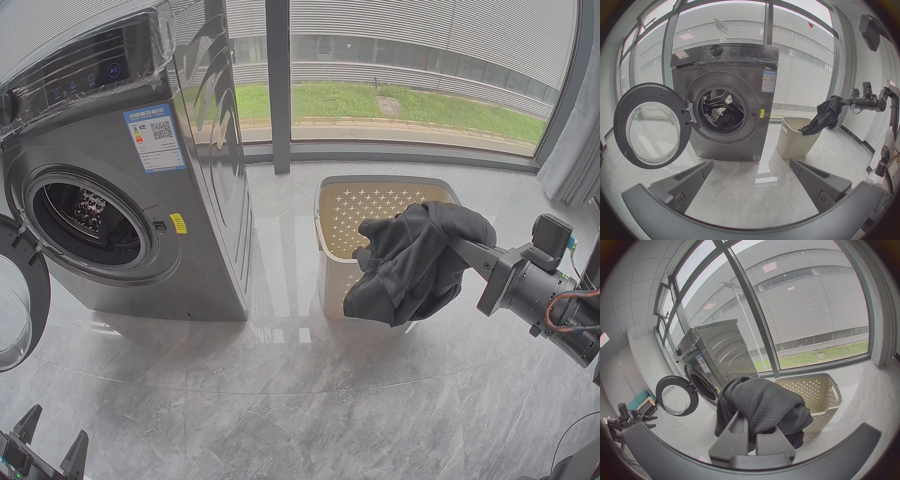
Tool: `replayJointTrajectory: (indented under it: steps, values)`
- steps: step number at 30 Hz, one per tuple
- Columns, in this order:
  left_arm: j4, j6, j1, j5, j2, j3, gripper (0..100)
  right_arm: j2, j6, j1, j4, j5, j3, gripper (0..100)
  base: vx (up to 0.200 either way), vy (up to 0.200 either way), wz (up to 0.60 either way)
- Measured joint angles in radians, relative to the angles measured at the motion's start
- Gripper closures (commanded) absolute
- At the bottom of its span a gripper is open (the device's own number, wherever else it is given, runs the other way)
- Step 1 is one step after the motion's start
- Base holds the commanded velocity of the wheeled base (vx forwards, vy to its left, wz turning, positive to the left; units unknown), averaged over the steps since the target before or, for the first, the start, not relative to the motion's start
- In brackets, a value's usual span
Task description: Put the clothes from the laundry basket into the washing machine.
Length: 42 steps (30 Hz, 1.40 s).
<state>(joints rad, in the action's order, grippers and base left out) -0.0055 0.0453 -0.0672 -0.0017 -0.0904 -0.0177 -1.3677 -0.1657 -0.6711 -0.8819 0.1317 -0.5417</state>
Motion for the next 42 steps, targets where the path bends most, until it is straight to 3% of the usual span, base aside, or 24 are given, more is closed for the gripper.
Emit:
replayJointTrajectory:
  steps: [14, 20, 31, 42]
  values:
    - [0.000, 0.001, 0.001, 0.000, 0.000, 0.000, 0, -0.005, -0.004, 0.001, -0.040, -0.003, -0.004, 100, 0.000, 0.200, 0.00]
    - [0.000, 0.000, 0.000, 0.000, 0.000, 0.000, 0, -0.008, 0.000, -0.007, -0.058, -0.033, -0.001, 100, 0.000, 0.200, 0.00]
    - [0.000, -0.001, 0.000, 0.000, 0.000, 0.000, 0, -0.012, 0.000, -0.017, -0.059, -0.037, 0.004, 100, 0.000, 0.200, 0.00]
    - [0.000, -0.003, -0.001, 0.000, 0.000, 0.000, 0, -0.008, -0.003, -0.016, -0.058, -0.036, 0.008, 100, -0.036, 0.000, 0.00]
